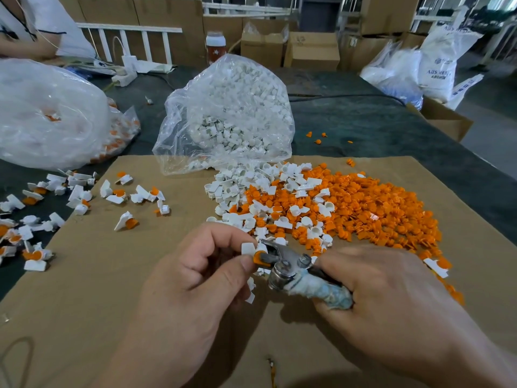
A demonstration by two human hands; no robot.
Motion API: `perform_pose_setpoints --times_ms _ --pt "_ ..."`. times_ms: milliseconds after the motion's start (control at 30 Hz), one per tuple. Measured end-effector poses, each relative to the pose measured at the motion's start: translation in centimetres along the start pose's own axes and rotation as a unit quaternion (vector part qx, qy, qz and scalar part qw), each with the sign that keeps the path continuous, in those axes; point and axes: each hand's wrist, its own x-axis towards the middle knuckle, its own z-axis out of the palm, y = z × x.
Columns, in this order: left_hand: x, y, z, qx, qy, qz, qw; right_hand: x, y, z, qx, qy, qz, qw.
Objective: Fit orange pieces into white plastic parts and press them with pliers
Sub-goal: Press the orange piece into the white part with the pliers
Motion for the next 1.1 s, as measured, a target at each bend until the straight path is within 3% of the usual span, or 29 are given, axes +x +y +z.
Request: perform_pose_setpoints --times_ms 100,367,500,600,800,933,1100 --pt "0.1 0.1 -0.1 0.0 0.004 -0.007 1.0 0.0 -0.2 0.1 -0.006 0.037 0.0 0.999" --pt "0.5 0.7 0.0 -0.02 0.092 -0.084 0.992 0.3 0.6 0.8 -0.008 0.03 0.018 0.999" --pt "0.6 1.0 0.4 -0.062 0.065 -0.185 0.979 0.9 1.3 1.4 -0.08 0.003 0.053 0.995" --pt "0.5 1.0 1.0 -0.069 0.054 -0.21 0.974 1.0 1.5 1.6 -0.081 -0.019 0.057 0.995" --pt "0.0 1.6 1.6 -0.009 0.043 -0.179 0.983 0.9 -0.1 1.2 0.013 0.137 -0.027 0.99" --pt "-1.0 1.9 2.3 0.039 0.004 -0.097 0.995 0.8 -1.0 1.7 0.009 0.137 -0.098 0.986" --pt "-1.1 1.6 1.7 -0.016 -0.041 -0.068 0.997 0.5 -0.8 1.4 0.038 0.112 -0.09 0.989"
